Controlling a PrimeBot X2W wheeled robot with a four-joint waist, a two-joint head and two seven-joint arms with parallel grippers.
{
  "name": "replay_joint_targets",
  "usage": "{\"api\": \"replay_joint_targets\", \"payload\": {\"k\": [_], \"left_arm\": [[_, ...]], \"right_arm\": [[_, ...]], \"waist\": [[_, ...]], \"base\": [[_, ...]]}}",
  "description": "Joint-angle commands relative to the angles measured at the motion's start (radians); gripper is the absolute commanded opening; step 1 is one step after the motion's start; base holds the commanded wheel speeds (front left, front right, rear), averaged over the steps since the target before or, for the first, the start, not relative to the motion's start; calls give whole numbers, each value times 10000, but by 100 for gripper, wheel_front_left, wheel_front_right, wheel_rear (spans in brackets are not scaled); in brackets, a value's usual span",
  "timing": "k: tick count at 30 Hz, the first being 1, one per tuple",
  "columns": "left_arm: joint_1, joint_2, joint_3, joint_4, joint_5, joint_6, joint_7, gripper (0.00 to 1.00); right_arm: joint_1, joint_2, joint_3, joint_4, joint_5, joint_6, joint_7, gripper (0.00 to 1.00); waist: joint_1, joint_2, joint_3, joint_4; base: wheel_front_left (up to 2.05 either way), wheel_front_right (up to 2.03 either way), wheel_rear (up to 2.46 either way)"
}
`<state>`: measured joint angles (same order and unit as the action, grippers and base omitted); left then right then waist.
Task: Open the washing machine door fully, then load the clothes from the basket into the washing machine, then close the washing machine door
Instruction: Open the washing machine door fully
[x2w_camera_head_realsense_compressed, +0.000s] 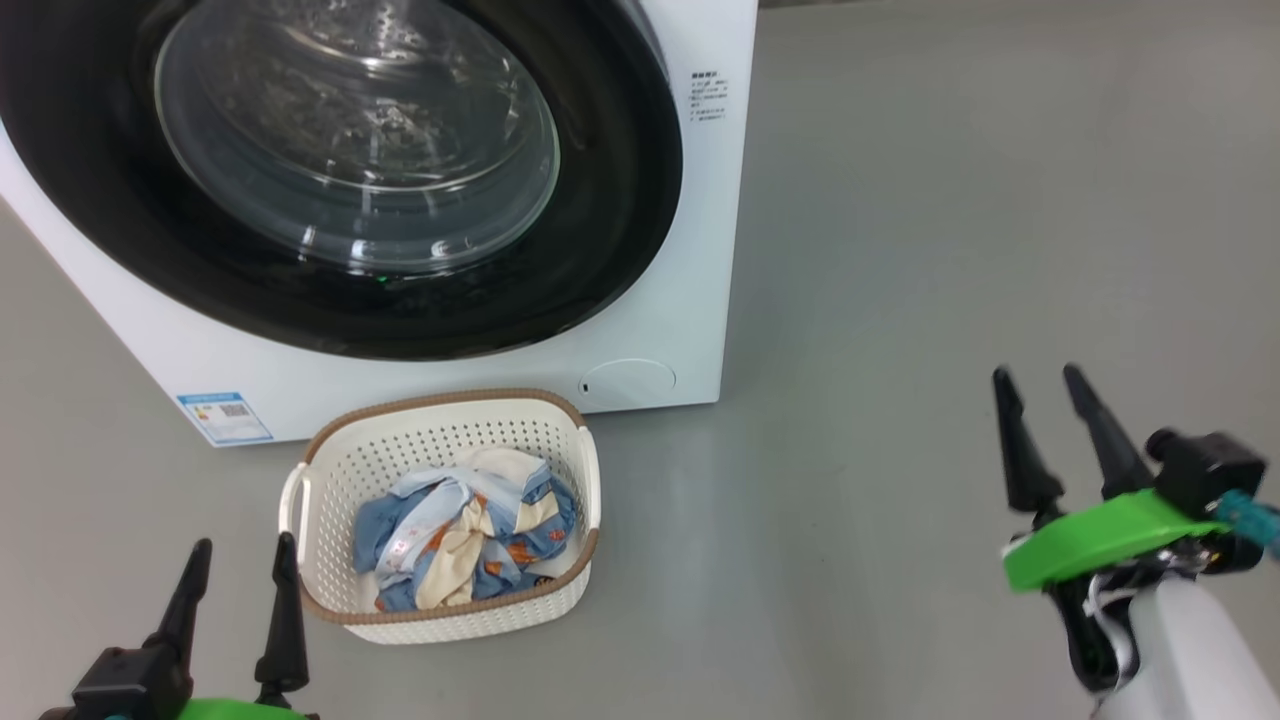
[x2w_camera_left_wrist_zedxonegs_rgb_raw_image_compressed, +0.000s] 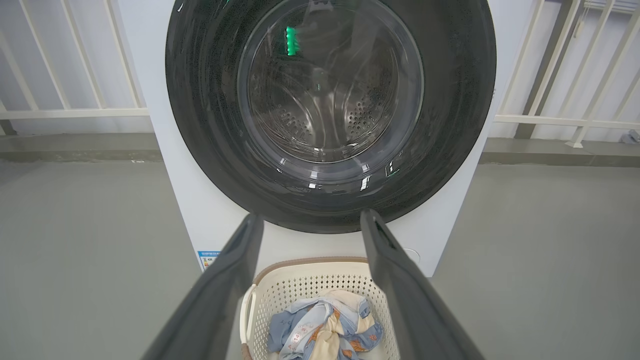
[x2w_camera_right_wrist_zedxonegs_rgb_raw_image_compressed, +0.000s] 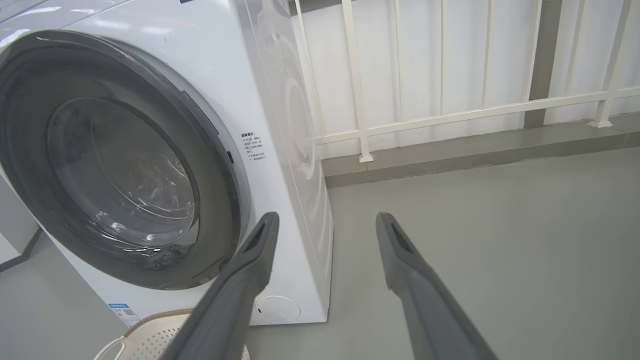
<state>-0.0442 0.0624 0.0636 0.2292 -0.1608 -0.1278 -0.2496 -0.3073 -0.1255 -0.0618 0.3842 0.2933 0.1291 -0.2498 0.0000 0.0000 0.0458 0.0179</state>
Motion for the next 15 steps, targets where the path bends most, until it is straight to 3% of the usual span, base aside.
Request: {"api": "replay_joint_targets", "payload": {"k": [1,15], "left_arm": [[-99,133,267,-295,73,-29,-122,100],[-155,-14,11,-364,-21,-29,-122,100]], "right_arm": [[-461,-26,153,-231,343,16,-120,100],[-1772,-167,-570,178,4864,16,444,100]], "waist": [[0,0,88,53],[0,0,585,249]], "base": [[0,0,0],[0,0,0]]}}
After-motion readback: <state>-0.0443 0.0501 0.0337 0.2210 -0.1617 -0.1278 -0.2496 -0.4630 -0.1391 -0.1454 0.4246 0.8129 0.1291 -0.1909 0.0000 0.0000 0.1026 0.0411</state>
